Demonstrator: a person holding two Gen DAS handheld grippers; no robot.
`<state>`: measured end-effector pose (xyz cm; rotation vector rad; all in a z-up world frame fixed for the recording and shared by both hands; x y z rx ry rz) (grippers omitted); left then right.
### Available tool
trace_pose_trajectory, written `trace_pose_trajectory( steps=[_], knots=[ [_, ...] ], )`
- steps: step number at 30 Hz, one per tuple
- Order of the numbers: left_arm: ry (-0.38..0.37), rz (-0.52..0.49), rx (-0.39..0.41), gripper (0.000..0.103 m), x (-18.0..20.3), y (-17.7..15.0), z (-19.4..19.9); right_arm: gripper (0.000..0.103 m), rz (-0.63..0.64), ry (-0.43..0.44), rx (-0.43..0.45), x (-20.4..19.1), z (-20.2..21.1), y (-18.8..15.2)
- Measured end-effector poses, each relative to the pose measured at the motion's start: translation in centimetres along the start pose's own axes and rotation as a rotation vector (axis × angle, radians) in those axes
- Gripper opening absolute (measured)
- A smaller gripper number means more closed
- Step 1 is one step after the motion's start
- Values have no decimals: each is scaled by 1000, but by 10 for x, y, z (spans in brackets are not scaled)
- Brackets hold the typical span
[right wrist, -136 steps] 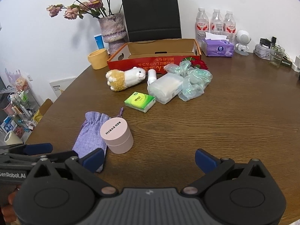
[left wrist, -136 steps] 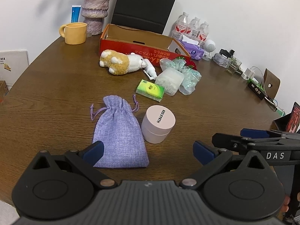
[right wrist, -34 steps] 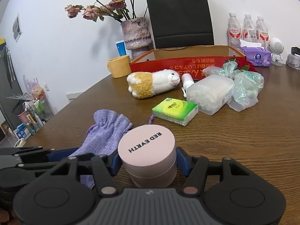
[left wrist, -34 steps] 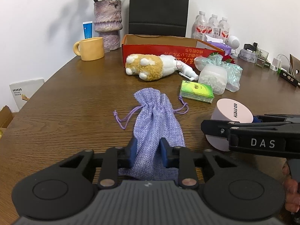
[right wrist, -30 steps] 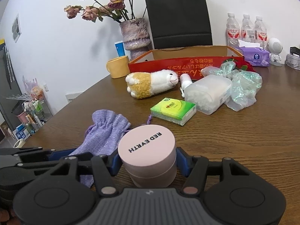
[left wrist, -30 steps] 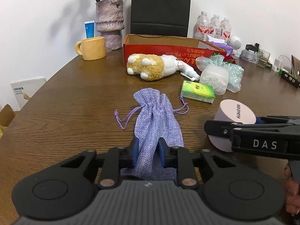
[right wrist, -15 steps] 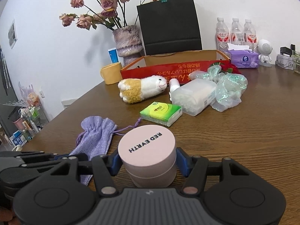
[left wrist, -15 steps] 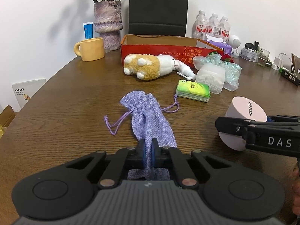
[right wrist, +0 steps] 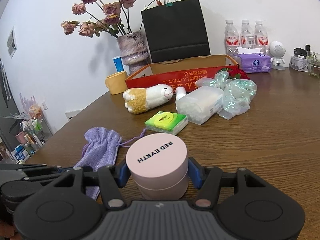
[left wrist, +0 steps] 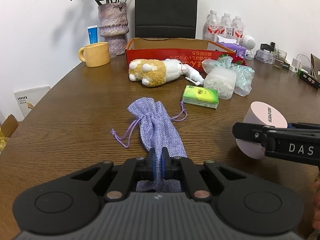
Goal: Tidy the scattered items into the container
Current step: 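Lift and carry the pouch and jar with both tools toward the cardboard box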
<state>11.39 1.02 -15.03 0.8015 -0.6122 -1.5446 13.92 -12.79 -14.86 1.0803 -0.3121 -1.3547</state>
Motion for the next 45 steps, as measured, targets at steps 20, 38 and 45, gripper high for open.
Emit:
trace_pose_trajectory(
  steps=[20, 38, 45],
  knots=[
    [44, -21, 26, 6, 21, 21, 20, 57, 39, 44, 24, 6, 20, 14],
    [-5, -29, 57, 6, 39, 49, 35, 57, 71, 55, 22, 12, 34, 38],
    [-23, -19, 70, 6, 44, 59, 36, 57, 87, 50, 24, 16, 37, 48]
  ],
)
Point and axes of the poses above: each gripper's, at about its wrist camera, not at the fingertips, and z roughly against the way its jaws point, x to its right, y to its top, the point moved 7 cm from there along -z, roughly the way its jaws point, and after that the axes turned 10 degrees about -z, right-handed, at the moved point
